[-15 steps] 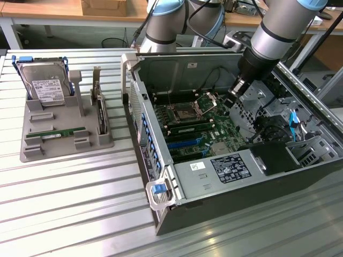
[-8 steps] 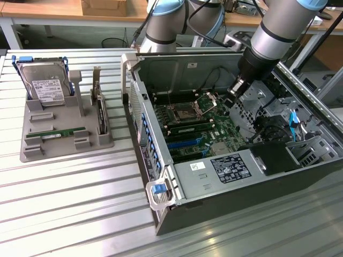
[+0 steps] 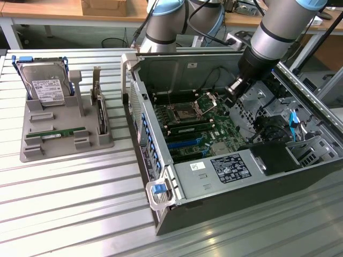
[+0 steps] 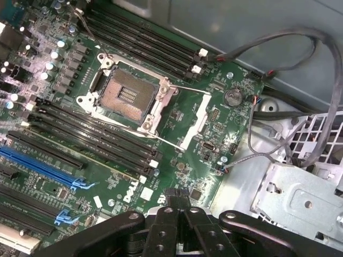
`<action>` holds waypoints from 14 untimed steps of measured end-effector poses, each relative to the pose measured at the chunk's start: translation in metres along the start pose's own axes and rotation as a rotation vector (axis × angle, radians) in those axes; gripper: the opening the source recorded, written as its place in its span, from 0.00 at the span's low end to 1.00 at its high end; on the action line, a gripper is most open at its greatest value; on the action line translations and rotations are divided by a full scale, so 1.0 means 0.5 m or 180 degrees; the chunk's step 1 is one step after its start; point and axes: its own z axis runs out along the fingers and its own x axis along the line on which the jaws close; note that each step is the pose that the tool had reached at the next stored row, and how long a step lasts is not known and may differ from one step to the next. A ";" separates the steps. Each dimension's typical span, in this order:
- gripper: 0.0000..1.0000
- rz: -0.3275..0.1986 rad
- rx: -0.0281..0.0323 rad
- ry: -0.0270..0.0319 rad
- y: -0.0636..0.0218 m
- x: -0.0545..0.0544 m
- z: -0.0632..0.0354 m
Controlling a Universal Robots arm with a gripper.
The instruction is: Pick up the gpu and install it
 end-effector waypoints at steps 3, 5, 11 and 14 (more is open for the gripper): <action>0.11 0.0157 0.0006 -0.0014 0.000 0.000 0.000; 0.11 0.0258 0.0011 -0.0022 0.000 0.000 0.000; 0.11 0.0479 0.0020 -0.0041 0.000 0.000 0.000; 0.11 0.0612 0.0026 -0.0052 0.000 0.000 0.000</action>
